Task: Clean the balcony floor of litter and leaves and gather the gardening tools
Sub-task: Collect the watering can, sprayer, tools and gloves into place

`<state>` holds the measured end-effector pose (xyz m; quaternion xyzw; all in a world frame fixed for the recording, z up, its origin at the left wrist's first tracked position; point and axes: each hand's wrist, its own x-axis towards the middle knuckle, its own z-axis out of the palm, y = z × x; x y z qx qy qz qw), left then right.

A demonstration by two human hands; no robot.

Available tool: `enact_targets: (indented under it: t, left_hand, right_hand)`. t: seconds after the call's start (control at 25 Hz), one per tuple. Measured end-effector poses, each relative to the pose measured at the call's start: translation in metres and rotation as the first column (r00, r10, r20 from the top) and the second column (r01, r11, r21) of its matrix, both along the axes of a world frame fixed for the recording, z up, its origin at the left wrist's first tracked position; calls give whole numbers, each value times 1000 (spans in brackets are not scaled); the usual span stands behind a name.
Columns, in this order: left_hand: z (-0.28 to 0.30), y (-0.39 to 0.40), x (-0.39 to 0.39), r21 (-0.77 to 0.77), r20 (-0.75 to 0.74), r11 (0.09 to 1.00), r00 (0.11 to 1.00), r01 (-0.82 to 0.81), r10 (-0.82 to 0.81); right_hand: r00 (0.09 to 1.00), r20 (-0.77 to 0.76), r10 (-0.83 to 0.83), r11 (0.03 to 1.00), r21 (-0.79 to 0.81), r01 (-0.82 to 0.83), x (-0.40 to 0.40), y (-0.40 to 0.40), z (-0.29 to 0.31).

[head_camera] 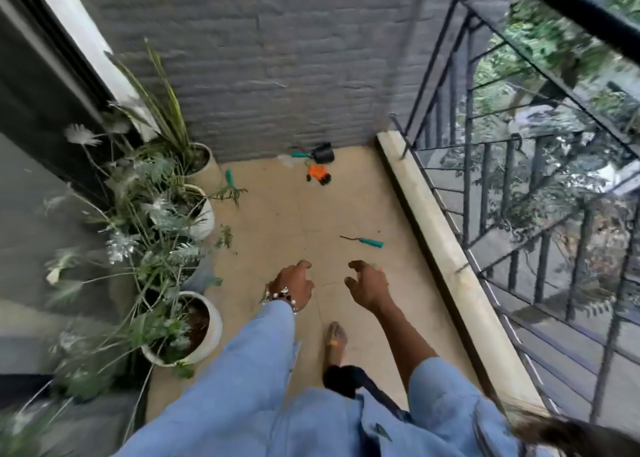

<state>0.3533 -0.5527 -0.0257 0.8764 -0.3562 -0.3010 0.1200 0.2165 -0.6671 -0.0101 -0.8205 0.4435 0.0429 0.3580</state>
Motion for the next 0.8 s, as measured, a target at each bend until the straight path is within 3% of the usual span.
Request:
enact_targets:
  t: [0.32,0.48,0.8]
  left_hand:
    - [3,-102,137,-18,-3,974,974,-225,225]
    - [2,-149,194,-42,-20,950,951,-310,309]
    - [-30,-268,331,41,-42,965,964,-260,262]
  right_hand:
    - [972,6,237,971,40,-237,154,-142,3]
    - [974,46,222,973,48,-224,227,-205,8]
    - [975,-45,216,973,97,-211,344,-320,-28]
